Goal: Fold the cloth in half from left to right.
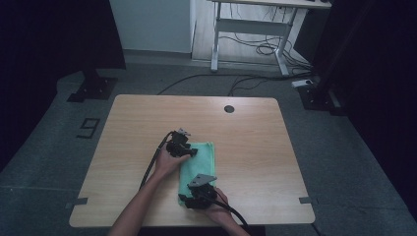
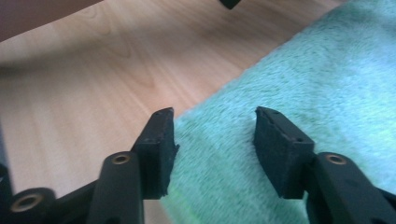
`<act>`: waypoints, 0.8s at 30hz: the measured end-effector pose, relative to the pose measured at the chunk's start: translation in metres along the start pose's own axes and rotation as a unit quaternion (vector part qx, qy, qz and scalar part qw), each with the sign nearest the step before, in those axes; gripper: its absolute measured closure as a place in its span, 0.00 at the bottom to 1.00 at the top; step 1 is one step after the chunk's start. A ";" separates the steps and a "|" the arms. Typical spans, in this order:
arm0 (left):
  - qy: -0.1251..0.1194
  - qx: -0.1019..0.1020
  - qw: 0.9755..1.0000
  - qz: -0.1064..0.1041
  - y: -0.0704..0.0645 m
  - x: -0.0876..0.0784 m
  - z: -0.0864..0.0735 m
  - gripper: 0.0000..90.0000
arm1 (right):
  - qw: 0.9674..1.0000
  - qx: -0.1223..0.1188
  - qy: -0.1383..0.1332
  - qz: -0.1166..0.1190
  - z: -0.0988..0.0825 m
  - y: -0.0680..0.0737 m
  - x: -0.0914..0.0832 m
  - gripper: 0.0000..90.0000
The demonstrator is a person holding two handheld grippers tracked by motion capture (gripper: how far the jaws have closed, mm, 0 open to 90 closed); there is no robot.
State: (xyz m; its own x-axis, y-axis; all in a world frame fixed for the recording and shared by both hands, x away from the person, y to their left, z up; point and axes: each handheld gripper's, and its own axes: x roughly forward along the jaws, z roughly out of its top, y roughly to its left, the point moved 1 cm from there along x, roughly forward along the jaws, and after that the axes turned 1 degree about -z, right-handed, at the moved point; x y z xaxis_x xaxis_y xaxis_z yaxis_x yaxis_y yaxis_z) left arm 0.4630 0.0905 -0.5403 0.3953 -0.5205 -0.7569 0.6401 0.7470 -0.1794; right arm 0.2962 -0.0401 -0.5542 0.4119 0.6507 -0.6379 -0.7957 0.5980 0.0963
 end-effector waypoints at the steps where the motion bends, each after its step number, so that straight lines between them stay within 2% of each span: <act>1: -0.002 0.000 1.000 -0.001 0.000 0.000 0.000 0.59 | 1.000 -0.002 0.001 0.004 -0.001 0.003 -0.001 0.52; 4: -0.003 -0.003 1.000 -0.004 0.001 0.000 0.000 0.59 | 1.000 -0.011 -0.001 0.001 -0.005 0.011 -0.002 0.52; 8: -0.004 -0.002 1.000 -0.002 0.000 0.000 -0.001 0.59 | 1.000 0.003 -0.009 0.005 -0.006 0.009 -0.002 0.52; 10: -0.004 -0.002 1.000 -0.002 0.000 0.000 -0.001 0.59 | 1.000 0.003 -0.012 0.000 -0.007 0.011 -0.002 0.52; 14: -0.006 -0.004 1.000 -0.004 0.001 0.000 -0.001 0.59 | 1.000 0.010 -0.015 0.008 -0.007 0.014 -0.002 0.51; 17: -0.008 -0.003 1.000 -0.005 0.001 0.000 -0.002 0.59 | 0.999 0.031 -0.025 0.028 -0.004 0.009 -0.006 0.52; 18: -0.009 -0.005 1.000 -0.006 0.001 0.000 -0.002 0.59 | 0.999 0.034 -0.029 0.028 -0.002 0.007 -0.008 0.52; 22: -0.011 -0.006 1.000 -0.008 0.002 0.000 -0.002 0.59 | 0.998 0.036 -0.046 0.010 0.015 -0.008 -0.017 0.52; 24: -0.011 -0.005 1.000 -0.008 0.001 0.000 -0.002 0.59 | 0.998 0.038 -0.041 0.002 0.022 -0.020 -0.015 0.52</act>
State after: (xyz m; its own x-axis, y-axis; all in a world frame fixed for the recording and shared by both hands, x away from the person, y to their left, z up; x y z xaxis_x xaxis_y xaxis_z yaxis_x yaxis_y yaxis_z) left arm 0.4624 0.0926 -0.5420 0.3998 -0.5409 -0.7400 0.6394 0.7430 -0.1978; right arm 0.3153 -0.0512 -0.5302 0.4472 0.6872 -0.5725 -0.7626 0.6274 0.1575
